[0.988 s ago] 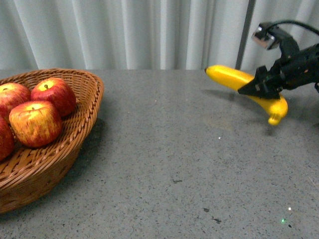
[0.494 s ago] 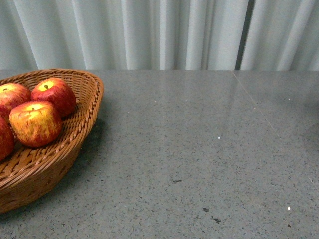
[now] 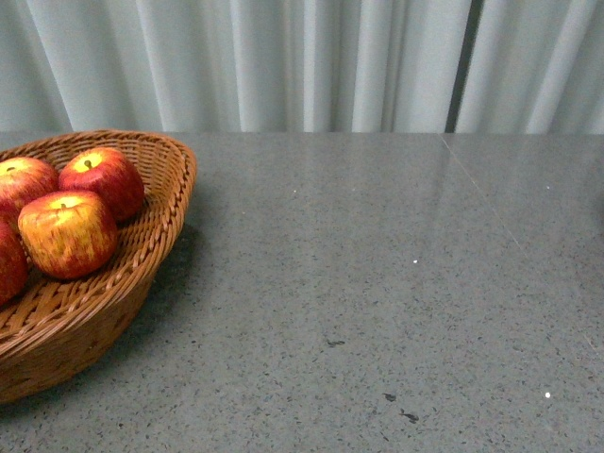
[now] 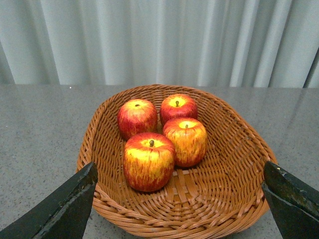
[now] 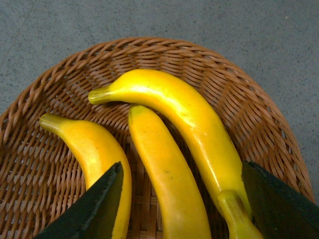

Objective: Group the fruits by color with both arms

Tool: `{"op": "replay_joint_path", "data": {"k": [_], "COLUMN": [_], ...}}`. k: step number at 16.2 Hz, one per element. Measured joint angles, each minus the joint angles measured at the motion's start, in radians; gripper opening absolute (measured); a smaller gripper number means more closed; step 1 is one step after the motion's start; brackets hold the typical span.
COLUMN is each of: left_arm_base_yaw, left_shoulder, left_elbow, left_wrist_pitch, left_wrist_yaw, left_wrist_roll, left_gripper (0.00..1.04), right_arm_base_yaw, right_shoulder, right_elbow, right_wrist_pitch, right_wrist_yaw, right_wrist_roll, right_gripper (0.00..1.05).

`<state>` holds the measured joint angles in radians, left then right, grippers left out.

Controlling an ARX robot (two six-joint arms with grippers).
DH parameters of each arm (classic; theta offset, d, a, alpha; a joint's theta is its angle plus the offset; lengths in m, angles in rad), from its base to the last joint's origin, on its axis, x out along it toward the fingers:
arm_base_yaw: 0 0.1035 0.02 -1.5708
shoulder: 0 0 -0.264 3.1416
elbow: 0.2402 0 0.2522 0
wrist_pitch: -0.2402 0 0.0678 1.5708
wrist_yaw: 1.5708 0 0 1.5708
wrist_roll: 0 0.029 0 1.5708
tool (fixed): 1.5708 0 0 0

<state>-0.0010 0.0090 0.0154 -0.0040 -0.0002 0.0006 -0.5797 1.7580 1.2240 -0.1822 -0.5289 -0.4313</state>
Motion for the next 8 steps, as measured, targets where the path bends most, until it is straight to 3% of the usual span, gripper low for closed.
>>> {"op": "replay_joint_path", "data": {"k": [3, 8], "left_arm_base_yaw": [0.0, 0.0], "left_shoulder": [0.0, 0.0], "left_elbow": [0.0, 0.0], "left_wrist_pitch": [0.0, 0.0], "left_wrist_yaw": [0.0, 0.0], "left_wrist_roll": [0.0, 0.0], "left_gripper": [0.98, 0.98], "right_arm_base_yaw": [0.027, 0.079], "right_shoulder": [-0.069, -0.272], "right_elbow": [-0.011, -0.111], "right_wrist_pitch": [0.014, 0.123], "right_wrist_yaw": [-0.042, -0.184], "right_wrist_roll": [0.029, 0.171], "right_gripper": [1.0, 0.98]}}
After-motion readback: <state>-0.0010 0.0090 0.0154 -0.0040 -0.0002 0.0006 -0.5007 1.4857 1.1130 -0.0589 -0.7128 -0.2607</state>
